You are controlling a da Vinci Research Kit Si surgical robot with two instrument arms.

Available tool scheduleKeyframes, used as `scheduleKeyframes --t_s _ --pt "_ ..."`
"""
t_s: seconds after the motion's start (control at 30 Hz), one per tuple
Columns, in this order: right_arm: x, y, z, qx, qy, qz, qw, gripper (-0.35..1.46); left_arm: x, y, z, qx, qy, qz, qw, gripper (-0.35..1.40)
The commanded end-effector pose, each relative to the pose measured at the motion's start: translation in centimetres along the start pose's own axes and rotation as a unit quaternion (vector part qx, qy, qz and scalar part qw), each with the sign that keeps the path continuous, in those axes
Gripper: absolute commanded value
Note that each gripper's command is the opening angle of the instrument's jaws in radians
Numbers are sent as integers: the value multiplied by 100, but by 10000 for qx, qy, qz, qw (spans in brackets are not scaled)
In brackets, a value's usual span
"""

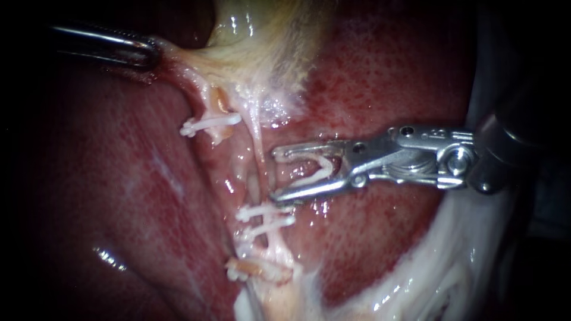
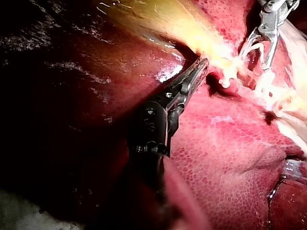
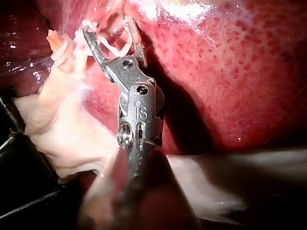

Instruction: Clipping third clip right tube

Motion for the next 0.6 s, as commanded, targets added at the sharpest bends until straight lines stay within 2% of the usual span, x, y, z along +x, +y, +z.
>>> scheduleKeyframes --t_s 0.03,0.17,0.33,0.5,0.6 --pt "-1 3 4 15 -6 16 10000 50 0 0 0 -1 0 0 10000 -35" --pt "-2 10 20 93 13 61 9999 50 0 0 0 0 0 -1 10000 -35" --pt "3 10 37 320 273 250 9988 50 0 0 1 1 0 -1 10000 -35" --pt "12 7 53 561 493 371 9965 50 0 0 1 2 0 -1 10000 -35" --pt "19 0 52 659 640 422 9949 50 0 0 1 1 0 -1 10000 -35"
